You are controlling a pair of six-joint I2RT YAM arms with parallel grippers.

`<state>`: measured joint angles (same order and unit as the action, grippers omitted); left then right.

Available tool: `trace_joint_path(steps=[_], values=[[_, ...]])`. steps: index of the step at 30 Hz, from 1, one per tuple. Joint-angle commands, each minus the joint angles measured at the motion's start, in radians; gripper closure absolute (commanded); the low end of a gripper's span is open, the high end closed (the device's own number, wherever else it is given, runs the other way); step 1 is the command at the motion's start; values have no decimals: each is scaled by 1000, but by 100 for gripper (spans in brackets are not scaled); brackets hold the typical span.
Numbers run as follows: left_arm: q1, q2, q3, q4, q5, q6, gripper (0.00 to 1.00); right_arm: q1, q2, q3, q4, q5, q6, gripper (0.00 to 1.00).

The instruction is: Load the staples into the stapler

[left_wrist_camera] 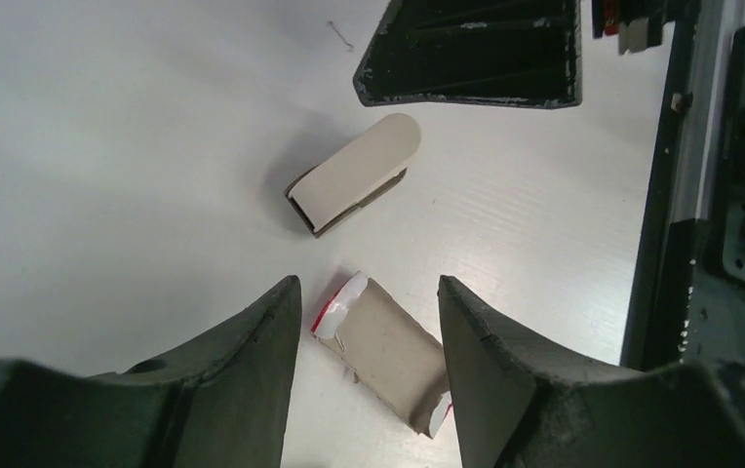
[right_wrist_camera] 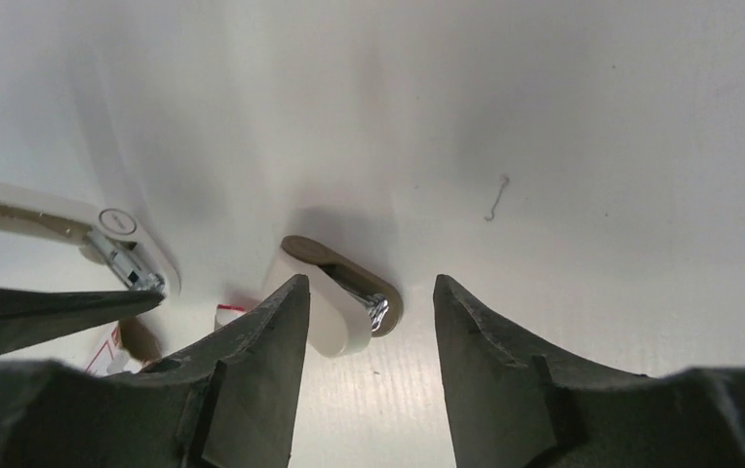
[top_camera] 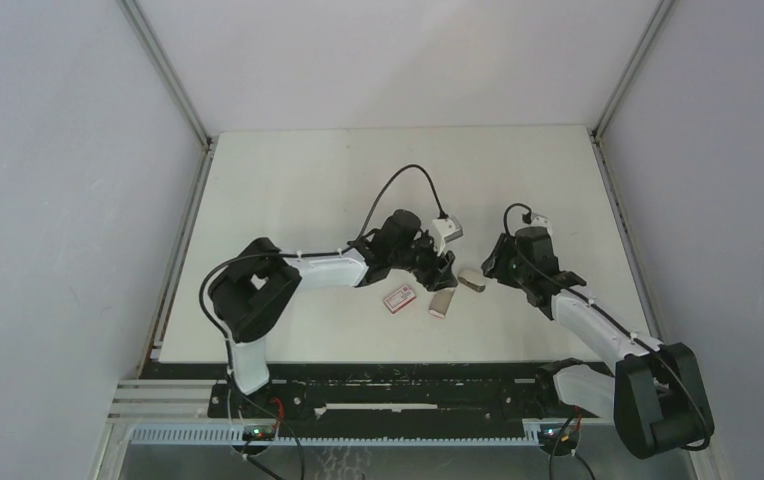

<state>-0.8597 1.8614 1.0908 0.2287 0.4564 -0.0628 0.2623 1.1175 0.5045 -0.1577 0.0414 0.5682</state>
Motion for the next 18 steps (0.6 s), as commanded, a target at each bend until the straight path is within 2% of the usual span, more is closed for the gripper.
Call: trace_joint_path(steps=[1, 6, 10, 14, 18], values=[[-8, 42, 81, 43, 97, 151, 42, -22, -66, 4, 12, -77, -40, 50], [-19, 103, 110, 82, 135, 262, 40, -46, -127, -7, 8, -130, -50, 44], [-20, 160, 159, 107, 132, 273, 37, -64, -173, -22, 13, -168, -55, 42], [-23, 216, 260, 56, 137, 267, 33, -84, -215, -34, 12, -192, -60, 41], [-34, 268, 354, -74, 156, 295, 33, -100, -256, -35, -2, -218, -71, 40]])
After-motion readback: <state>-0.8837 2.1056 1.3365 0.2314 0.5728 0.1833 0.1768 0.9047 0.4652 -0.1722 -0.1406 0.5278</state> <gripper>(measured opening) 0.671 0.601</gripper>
